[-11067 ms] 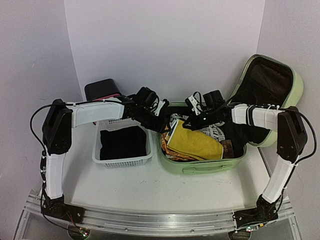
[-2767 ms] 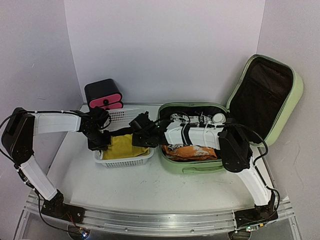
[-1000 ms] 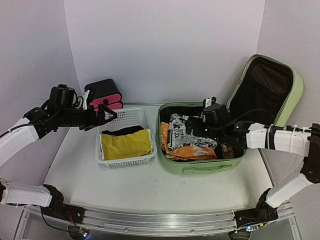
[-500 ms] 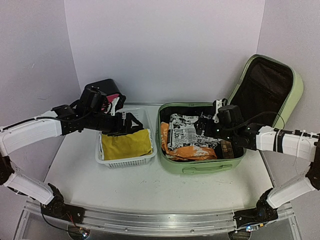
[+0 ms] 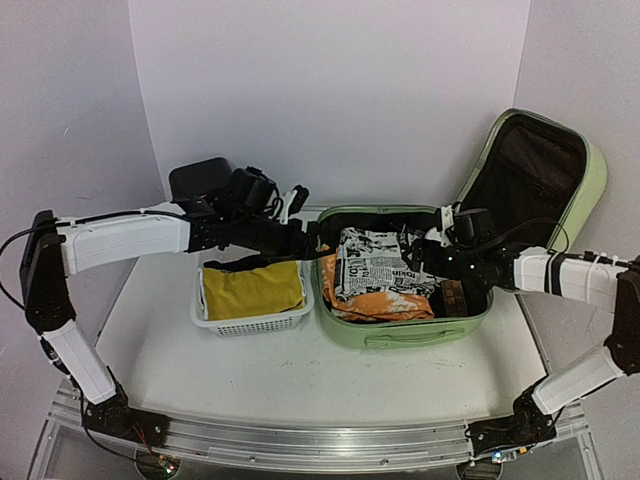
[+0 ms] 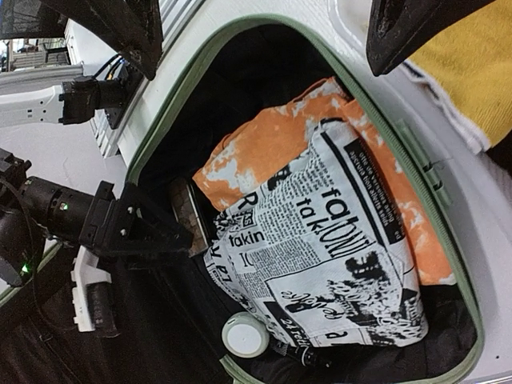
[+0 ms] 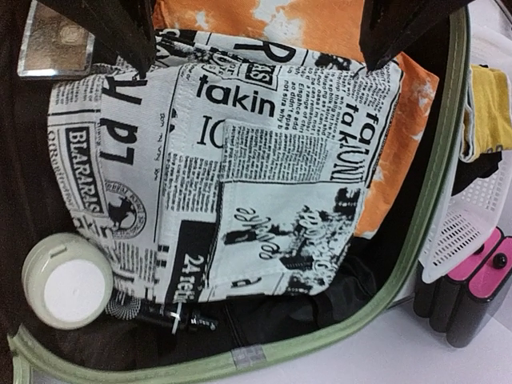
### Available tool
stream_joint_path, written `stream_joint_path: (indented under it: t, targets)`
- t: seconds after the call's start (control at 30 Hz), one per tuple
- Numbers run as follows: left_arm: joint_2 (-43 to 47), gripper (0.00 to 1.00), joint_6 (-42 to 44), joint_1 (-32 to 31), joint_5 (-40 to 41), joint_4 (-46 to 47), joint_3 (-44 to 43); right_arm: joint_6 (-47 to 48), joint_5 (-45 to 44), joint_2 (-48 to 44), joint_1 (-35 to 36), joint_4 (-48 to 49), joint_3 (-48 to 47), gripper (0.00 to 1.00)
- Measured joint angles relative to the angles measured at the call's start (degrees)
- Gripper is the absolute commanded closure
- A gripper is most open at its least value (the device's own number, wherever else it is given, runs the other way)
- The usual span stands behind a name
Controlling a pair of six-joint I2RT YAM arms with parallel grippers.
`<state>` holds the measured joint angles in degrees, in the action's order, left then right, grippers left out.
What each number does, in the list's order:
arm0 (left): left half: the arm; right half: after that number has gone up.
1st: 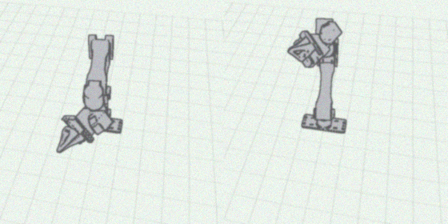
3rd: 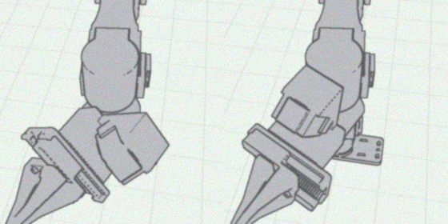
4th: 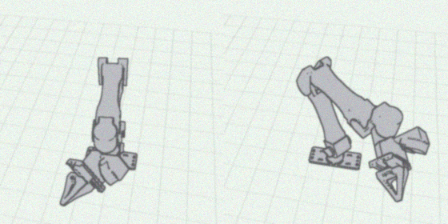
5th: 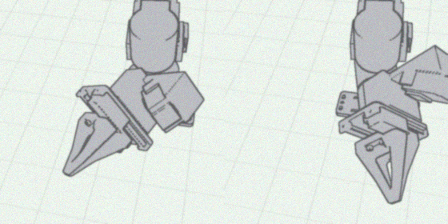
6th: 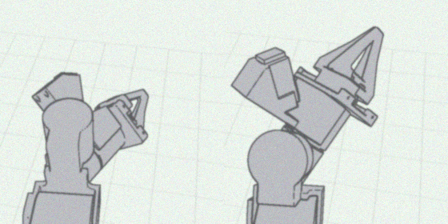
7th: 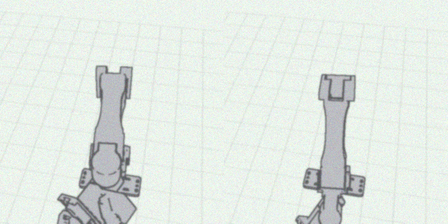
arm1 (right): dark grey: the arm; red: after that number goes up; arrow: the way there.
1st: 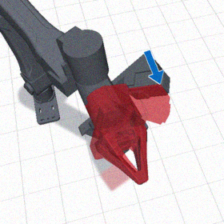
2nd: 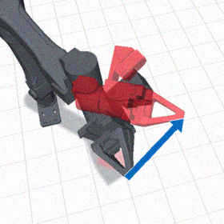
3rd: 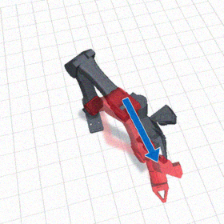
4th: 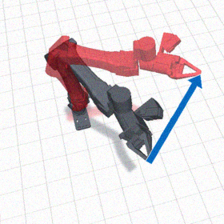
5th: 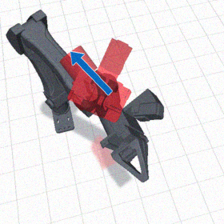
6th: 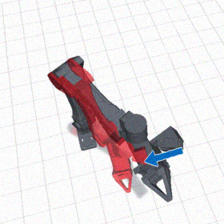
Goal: Open, take out, and arrange the luggage
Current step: Pick up the clothes from the opened luggage.
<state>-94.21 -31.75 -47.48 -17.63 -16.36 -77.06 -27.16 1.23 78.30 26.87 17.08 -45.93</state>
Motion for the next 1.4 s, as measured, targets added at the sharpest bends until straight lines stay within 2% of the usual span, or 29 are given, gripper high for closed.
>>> stream_joint_path:
  t: [0.07, 0.1, 0.13, 0.23, 0.37, 0.67, 0.87, 1.1, 1.33, 1.4]
  targets:
    - [-3.85, 0.13, 0.00, -0.02, -0.96, 0.33, -3.30, 0.24, 1.66, 2.34, -0.42, -1.46, -1.03, 0.24]
    - [-5.44, 0.13, -0.02, -0.11, -1.44, 0.46, -4.52, 0.22, 2.71, 3.43, -0.50, -2.16, -1.62, 0.34]
    - [-6.60, 0.14, 0.00, -0.11, -1.84, 0.46, -5.38, 0.31, 3.80, 4.28, -0.57, -2.64, -1.99, 0.40]
    - [-10.01, 0.14, -0.02, -0.37, -2.95, 0.39, -7.89, 0.92, 5.86, 5.57, -0.07, -4.92, -3.50, 0.38]
    - [-13.14, 0.16, -0.15, -0.81, -3.89, 0.37, -11.04, 5.46, 1.60, 7.80, 4.70, -9.11, -9.40, 0.37]
    - [-14.78, 0.17, -1.88, -0.92, -0.55, 0.50, -13.11, 17.20, -1.81, 11.63, 10.69, -9.55, -13.57, 0.37]
    - [-9.53, 0.17, -3.41, 0.52, 2.91, 0.92, -5.88, 22.60, -1.09, 15.67, 14.73, -7.56, -13.77, 0.39]
    - [0.70, 0.17, -4.26, 5.81, 4.37, 0.90, 3.28, 27.52, -1.68, 21.92, 18.14, -4.22, -16.13, 0.38]
    - [5.97, 0.17, -2.69, 8.07, 3.85, 1.03, 5.70, 30.93, -7.50, 27.91, 18.95, -3.15, -19.67, 0.41]
    - [6.34, 0.17, -2.29, 8.07, 3.74, 1.20, 6.03, 31.71, -9.25, 29.55, 19.12, -2.62, -20.44, 0.46]
